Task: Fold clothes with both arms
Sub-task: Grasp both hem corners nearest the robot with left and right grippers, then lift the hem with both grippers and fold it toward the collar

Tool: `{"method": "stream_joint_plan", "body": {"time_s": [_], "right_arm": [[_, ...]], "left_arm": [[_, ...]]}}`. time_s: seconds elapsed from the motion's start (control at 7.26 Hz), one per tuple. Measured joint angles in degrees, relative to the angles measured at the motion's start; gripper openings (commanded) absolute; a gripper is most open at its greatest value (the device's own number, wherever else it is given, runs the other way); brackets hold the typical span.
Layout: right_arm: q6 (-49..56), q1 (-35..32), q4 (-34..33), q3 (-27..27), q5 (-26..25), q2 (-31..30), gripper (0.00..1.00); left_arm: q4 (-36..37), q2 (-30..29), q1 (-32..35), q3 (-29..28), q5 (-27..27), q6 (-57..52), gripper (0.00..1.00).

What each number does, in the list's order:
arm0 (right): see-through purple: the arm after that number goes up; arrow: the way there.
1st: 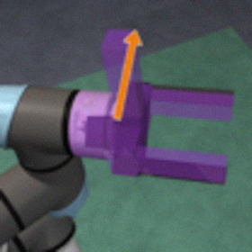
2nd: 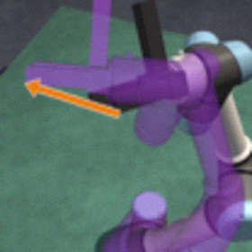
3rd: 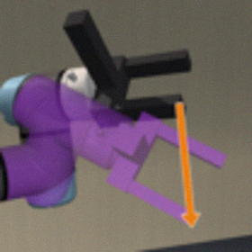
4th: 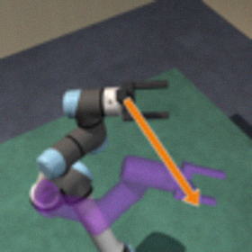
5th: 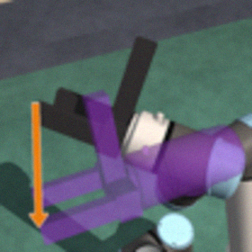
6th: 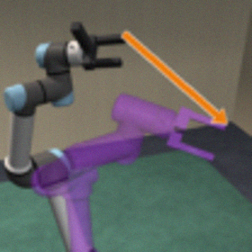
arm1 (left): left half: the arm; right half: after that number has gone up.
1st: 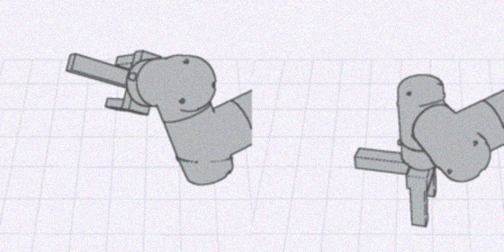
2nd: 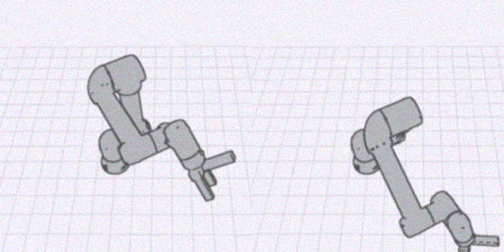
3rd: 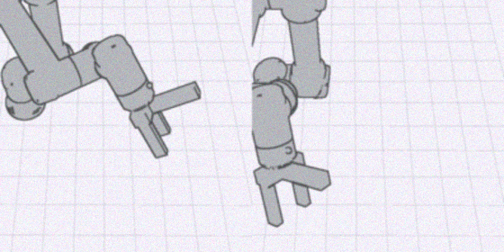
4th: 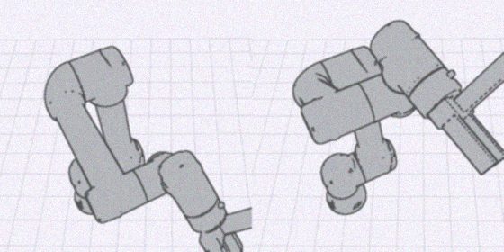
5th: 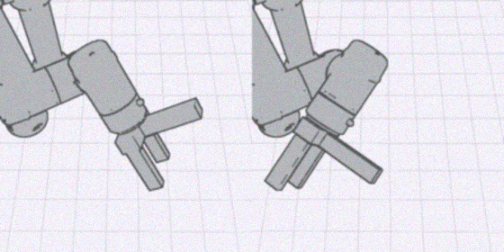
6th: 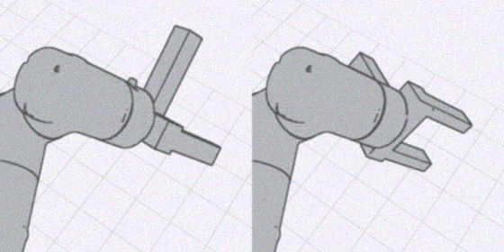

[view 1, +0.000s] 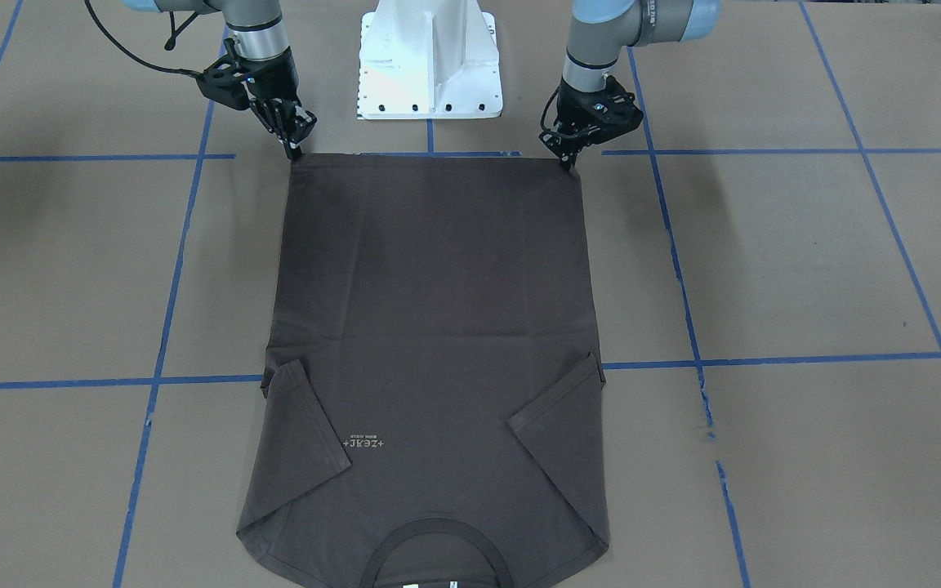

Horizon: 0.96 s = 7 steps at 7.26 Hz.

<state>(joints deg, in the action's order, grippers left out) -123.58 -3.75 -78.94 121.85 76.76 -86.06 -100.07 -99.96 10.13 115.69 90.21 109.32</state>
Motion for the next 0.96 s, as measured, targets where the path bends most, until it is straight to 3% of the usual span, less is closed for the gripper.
{"method": "stream_joint_plan", "body": {"time_s": [0.55, 0.96], "right_arm": [[0.0, -0.2, 0.0, 3.1, 0.0, -1.2, 0.0], [4.6, -3.0, 0.0, 5.6, 0.8, -0.4, 0.0]], "left_arm": [[5.3, -0.5, -0.4, 8.5, 4.4, -0.5, 0.0], [5.8, -2.8, 0.7, 11.5, 4.6, -0.9, 0.0]]}}
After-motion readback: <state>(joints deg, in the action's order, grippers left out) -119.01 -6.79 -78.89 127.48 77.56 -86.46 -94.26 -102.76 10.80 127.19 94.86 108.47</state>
